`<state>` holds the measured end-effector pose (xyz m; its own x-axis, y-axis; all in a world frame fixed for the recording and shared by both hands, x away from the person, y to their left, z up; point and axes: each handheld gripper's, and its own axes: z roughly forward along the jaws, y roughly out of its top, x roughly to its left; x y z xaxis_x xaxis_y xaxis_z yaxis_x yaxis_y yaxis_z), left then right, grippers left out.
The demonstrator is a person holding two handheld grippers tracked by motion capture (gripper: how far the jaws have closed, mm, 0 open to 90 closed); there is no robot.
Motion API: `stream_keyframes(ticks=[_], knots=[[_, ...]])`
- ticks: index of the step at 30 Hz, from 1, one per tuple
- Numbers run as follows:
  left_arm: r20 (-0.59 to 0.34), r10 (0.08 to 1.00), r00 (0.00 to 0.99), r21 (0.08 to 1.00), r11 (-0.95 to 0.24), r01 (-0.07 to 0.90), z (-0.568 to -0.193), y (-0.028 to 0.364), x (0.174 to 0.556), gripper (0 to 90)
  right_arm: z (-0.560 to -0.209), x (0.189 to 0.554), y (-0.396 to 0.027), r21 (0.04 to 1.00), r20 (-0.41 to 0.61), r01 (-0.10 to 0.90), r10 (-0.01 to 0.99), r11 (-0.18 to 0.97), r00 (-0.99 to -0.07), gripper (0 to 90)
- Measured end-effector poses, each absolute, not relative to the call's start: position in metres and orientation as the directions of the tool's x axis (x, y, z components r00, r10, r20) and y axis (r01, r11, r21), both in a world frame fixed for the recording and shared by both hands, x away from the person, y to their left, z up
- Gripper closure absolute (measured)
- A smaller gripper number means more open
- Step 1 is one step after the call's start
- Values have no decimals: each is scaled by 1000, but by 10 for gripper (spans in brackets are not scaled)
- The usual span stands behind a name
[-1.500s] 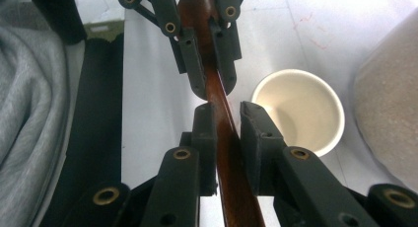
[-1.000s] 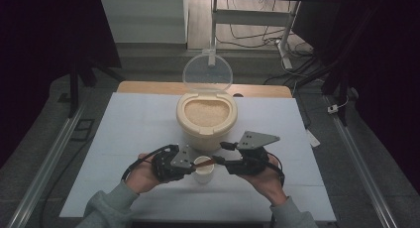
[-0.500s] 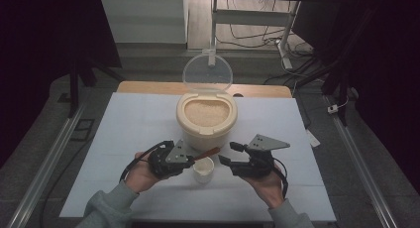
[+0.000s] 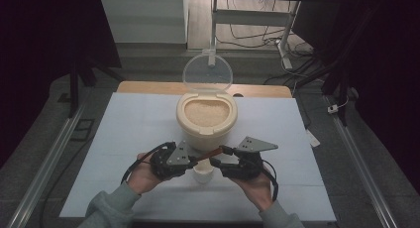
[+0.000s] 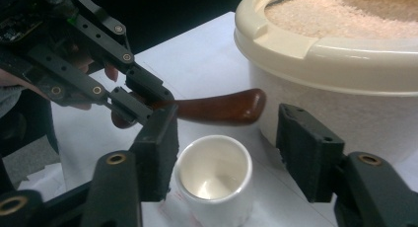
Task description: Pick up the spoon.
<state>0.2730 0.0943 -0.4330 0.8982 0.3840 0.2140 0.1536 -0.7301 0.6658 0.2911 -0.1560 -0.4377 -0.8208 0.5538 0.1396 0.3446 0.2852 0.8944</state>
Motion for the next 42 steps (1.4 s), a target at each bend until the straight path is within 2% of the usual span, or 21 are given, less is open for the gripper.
stream_keyframes(ticks=[12,19,29,38,42], knots=[[227,376,898,667,-732,138,-432,93,271,799,-439,291,-148,905,206,366,531,216,-822,617],[243,385,890,662,-736,137,-432,94,271,800,-439,293,-148,909,273,389,488,152,-829,705],[256,382,888,664,-737,126,-432,93,269,801,-439,293,-148,924,313,376,415,77,-854,819],[257,387,886,678,-725,120,-431,93,267,793,-439,291,-149,937,301,346,394,46,-869,837],[223,408,886,710,-691,139,-429,97,268,771,-439,291,-151,939,309,344,387,23,-869,837]])
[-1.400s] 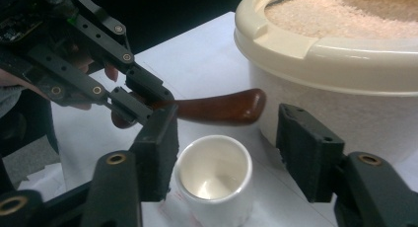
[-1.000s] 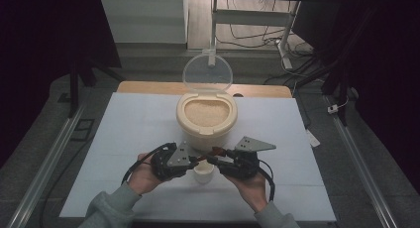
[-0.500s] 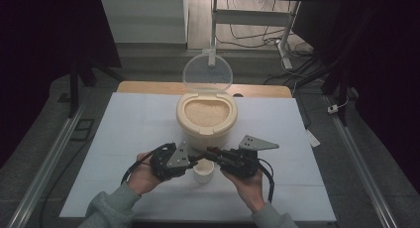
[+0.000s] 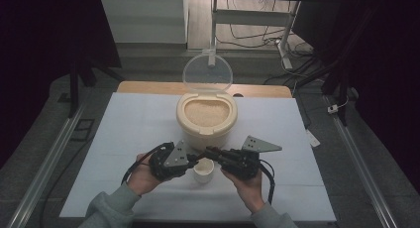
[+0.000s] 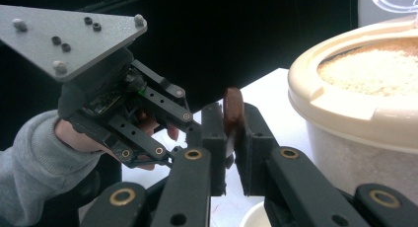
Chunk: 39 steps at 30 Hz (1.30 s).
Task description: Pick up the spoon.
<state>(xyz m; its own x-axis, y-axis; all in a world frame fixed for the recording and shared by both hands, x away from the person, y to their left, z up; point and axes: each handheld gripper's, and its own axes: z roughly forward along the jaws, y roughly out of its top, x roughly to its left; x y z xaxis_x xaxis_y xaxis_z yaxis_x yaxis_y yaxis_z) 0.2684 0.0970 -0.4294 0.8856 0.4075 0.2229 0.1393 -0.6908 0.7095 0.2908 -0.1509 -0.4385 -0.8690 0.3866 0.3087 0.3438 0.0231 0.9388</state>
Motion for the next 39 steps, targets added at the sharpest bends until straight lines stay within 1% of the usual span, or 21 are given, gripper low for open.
stream_keyframes(ticks=[1,5,9,10,11,12,13,14,16,19,20,21,22,24,30,34,39], knots=[[217,412,885,715,-684,144,-429,98,269,760,-439,291,-152,940,308,341,387,17,-869,838],[188,439,879,737,-654,169,-430,103,270,667,-438,292,-157,939,323,343,388,-18,-863,838],[165,486,858,766,-611,198,-431,111,268,511,-436,294,-164,938,336,343,387,-53,-859,837],[165,486,858,766,-611,198,-431,111,268,478,-435,294,-165,938,336,341,389,-59,-858,838],[154,510,847,778,-590,214,-432,117,265,447,-434,294,-167,939,334,337,393,-64,-857,837],[154,510,847,778,-590,214,-432,117,265,420,-433,294,-169,940,333,335,395,-67,-856,838],[140,536,833,792,-565,230,-433,126,262,396,-432,294,-170,941,330,330,396,-72,-857,837],[140,536,833,792,-565,230,-433,126,262,382,-431,294,-172,943,328,326,400,-75,-856,838],[116,572,812,804,-534,262,-438,140,259,365,-429,295,-176,944,324,318,404,-84,-855,838],[108,596,796,802,-525,284,-443,150,258,341,-425,295,-182,947,316,306,413,-93,-854,838],[89,619,781,803,-509,311,-448,159,257,332,-425,296,-183,949,312,301,416,-94,-854,838],[89,619,781,803,-509,311,-448,159,257,326,-424,296,-185,950,309,297,421,-96,-853,838],[79,643,762,803,-494,334,-454,169,257,319,-423,296,-187,951,306,294,426,-96,-851,838],[67,663,746,804,-478,353,-460,178,256,310,-422,297,-190,951,308,293,431,-103,-848,837],[40,706,708,798,-448,402,-475,201,253,286,-420,298,-197,952,306,285,443,-115,-843,838],[-3,742,670,797,-403,450,-488,220,249,274,-417,298,-203,953,302,273,451,-130,-840,837],[-17,759,651,791,-388,472,-495,231,246,264,-411,297,-210,955,296,256,460,-148,-837,838]])
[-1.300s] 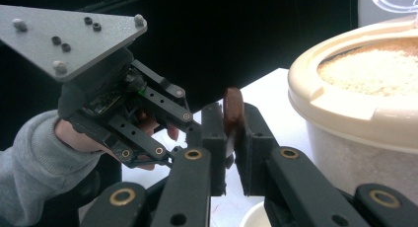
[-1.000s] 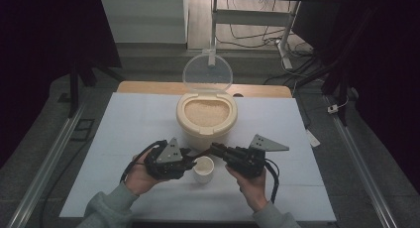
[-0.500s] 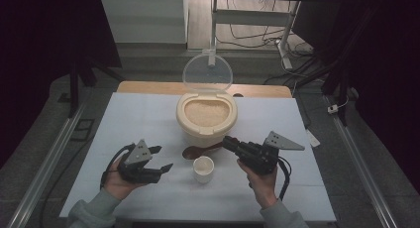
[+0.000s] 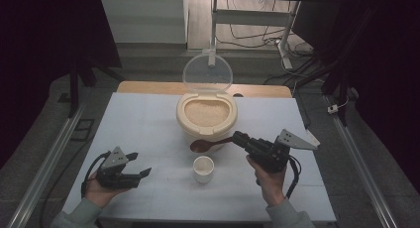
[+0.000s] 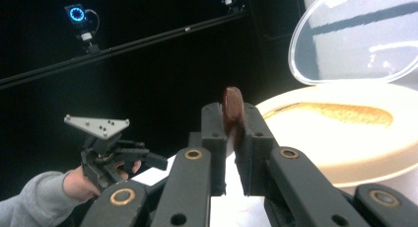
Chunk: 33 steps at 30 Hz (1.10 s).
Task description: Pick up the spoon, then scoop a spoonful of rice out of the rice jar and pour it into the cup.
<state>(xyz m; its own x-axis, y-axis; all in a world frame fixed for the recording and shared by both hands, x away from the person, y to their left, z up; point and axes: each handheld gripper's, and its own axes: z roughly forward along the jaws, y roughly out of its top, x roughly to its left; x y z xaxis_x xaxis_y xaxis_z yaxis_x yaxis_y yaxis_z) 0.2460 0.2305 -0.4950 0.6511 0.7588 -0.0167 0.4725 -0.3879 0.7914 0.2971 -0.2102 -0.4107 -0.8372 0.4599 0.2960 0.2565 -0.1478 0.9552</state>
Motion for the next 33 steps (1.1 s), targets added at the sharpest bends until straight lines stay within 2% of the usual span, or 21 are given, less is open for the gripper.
stream_keyframes(ticks=[13,33], knots=[[-23,775,632,778,-383,497,-504,242,243,253,-400,297,-234,956,288,213,506,-203,-813,837],[-18,769,639,765,-401,504,-506,240,245,240,-392,307,-239,957,277,176,542,-232,-793,837]])
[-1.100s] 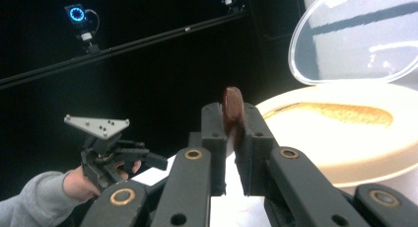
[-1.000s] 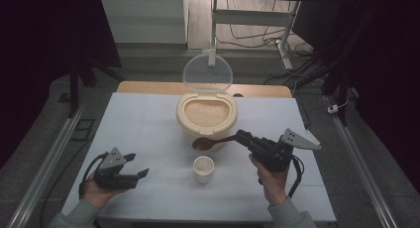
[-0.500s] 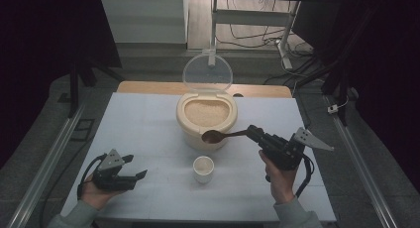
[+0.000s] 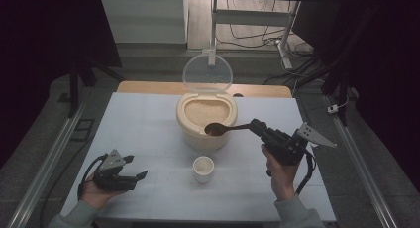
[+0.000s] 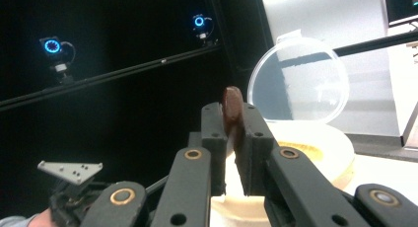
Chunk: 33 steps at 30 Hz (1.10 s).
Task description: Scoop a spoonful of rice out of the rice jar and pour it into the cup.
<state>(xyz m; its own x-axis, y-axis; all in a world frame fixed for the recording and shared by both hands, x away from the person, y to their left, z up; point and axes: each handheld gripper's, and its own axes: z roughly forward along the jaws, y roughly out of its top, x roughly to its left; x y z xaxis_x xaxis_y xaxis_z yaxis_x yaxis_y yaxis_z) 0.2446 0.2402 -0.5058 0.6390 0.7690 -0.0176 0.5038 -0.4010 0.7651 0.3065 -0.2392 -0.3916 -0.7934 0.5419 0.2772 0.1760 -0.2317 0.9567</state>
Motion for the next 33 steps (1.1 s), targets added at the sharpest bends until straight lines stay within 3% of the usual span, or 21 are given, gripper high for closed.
stream_keyframes(ticks=[10,22,33], knots=[[-22,766,642,759,-405,509,-507,240,246,233,-376,323,-239,954,276,144,582,-262,-765,837],[-24,764,645,754,-410,513,-508,239,246,227,-358,344,-234,974,218,112,678,-197,-702,837],[-21,763,646,752,-414,513,-508,239,246,227,-358,359,-208,993,94,112,756,-27,-648,838]])
